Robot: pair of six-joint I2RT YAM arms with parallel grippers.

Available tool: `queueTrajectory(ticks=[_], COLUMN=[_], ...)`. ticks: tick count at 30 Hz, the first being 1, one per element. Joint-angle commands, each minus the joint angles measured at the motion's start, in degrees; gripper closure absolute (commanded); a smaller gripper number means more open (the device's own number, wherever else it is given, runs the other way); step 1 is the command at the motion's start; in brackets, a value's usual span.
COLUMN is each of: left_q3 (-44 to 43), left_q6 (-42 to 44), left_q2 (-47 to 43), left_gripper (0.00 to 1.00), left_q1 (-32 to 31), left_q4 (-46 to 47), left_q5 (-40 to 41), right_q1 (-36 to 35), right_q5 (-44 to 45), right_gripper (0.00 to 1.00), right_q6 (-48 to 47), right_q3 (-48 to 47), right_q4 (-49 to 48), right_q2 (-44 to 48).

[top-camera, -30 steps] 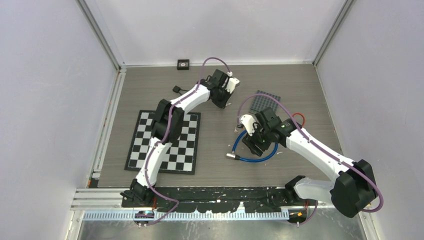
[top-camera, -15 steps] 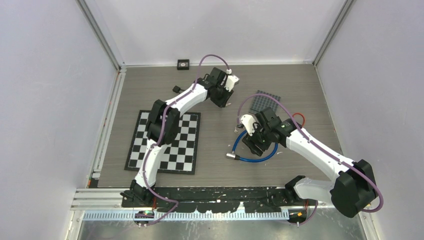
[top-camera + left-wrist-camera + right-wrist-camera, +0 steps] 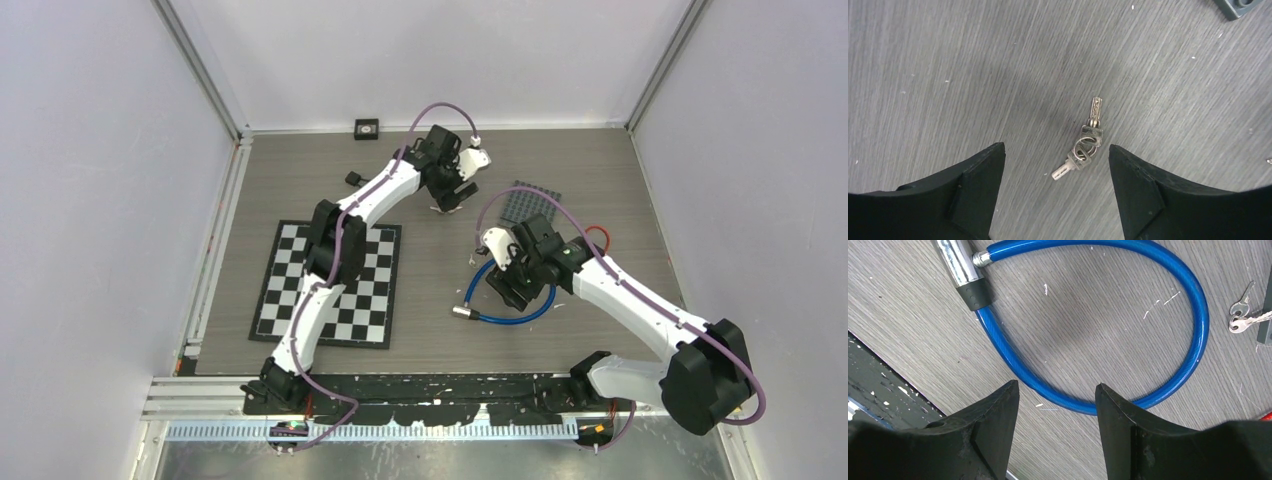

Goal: Unlock with the key

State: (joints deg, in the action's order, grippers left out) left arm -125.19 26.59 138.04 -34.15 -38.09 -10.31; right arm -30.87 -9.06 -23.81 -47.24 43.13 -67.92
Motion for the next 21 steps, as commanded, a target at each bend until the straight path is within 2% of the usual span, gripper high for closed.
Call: queueTrajectory(ticks=[1,11,18,21], left_q3=[-5.47,-10.01,-9.28,-8.4], left_q6=[5.45,6.26,5.67,4.56], left_q2=[3.96,8.09,8.5,8.23], left_gripper=[0.22,0.32,0.57,0.64], left_q1=[0.77,2.91,3.26,3.25], left_q4=[-5.83,-11.4,-12.56,-11.75], left_q5=[-3.27,-13.34,-16.29,-16.8], right_q1=[0.45,0.86,0.86,0.84], right_q5=[0.87,0.67,0.61,0.53], right_gripper=[0.38,0.38,0.38,0.39], right_q6=[0.09,-0.15,-0.25,-0.18], right_q3=[-0.13,-0.05,-0.13,-0.14], right_q4=[-0.59,-0.57,-0.6,-0.6], right_q2=[-0.71,-1.32,-1.6,-1.69])
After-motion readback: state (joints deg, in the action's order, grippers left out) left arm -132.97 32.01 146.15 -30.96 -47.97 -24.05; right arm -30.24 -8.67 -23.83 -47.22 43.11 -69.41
